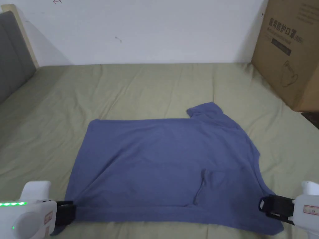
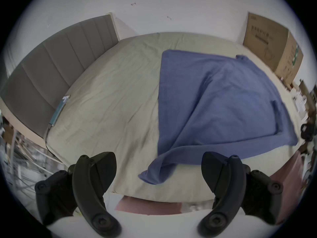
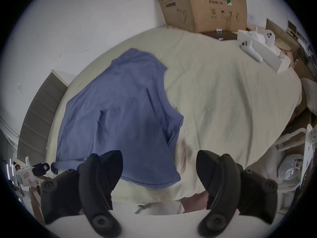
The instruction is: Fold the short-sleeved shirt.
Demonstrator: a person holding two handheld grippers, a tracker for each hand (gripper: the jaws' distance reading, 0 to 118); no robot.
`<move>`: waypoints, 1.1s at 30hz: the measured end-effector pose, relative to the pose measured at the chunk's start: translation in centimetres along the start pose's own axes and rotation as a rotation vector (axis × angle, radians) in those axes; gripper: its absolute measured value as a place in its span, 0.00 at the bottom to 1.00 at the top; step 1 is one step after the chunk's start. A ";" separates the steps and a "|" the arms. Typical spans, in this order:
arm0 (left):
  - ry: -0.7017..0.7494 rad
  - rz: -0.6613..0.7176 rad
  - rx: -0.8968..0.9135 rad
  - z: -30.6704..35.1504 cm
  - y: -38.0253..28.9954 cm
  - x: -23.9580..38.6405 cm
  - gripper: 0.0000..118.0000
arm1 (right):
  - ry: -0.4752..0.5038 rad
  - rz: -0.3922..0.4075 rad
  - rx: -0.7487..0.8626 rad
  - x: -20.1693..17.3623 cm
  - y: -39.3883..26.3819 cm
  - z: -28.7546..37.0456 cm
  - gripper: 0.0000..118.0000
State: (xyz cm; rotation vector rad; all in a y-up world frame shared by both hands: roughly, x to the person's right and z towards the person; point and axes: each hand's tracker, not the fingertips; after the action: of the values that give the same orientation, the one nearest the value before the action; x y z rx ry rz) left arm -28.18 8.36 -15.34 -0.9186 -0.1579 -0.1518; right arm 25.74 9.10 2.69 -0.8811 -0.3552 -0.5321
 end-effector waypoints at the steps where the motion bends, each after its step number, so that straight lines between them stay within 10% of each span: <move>1: -0.028 0.023 0.026 0.7 0.0 -0.1 0.87 | 0.004 0.006 0.021 -0.2 0.1 0.6 0.78; 5: -0.070 0.071 0.080 3.3 -0.6 -0.1 0.79 | 0.040 0.075 0.071 -1.3 -0.1 3.3 0.74; 6: -0.084 0.083 0.104 3.8 -0.9 0.0 0.62 | 0.039 0.083 0.088 -1.8 -0.4 3.8 0.65; 8: -0.104 0.109 0.101 4.2 -1.8 0.3 0.00 | 0.009 0.100 0.114 -2.4 -1.2 4.2 0.11; 14: -0.131 0.150 0.056 3.4 -4.6 -0.1 0.00 | 0.052 0.129 0.050 -3.7 -3.1 2.9 0.00; 18: -0.119 0.159 0.019 2.0 -4.0 -1.4 0.72 | 0.057 0.145 0.017 -3.9 -3.3 1.6 0.00; 20: -0.116 0.160 0.003 1.1 -3.4 -1.7 0.85 | 0.073 0.140 0.003 -3.8 -3.3 1.2 0.00; 23: -0.110 0.142 -0.015 -1.1 -2.7 -2.1 0.76 | 0.051 0.163 -0.011 -3.8 -3.4 0.7 0.00; 24: -0.123 0.148 -0.052 -1.8 -2.5 -2.2 0.53 | 0.044 0.168 -0.017 -3.8 -3.6 0.5 0.00; 25: -0.139 0.160 -0.084 -2.1 -2.4 -2.3 0.01 | 0.042 0.168 -0.025 -3.6 -3.7 0.4 0.00; 33: -0.151 0.152 -0.091 -1.4 -2.0 -1.8 0.03 | 0.034 0.127 -0.037 -1.3 -3.7 0.7 0.00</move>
State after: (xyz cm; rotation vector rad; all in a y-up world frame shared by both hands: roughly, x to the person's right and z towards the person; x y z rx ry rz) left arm -30.22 6.15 -15.02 -1.0291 -0.2215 0.0522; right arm 22.50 8.14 4.79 -0.9227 -0.2571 -0.4375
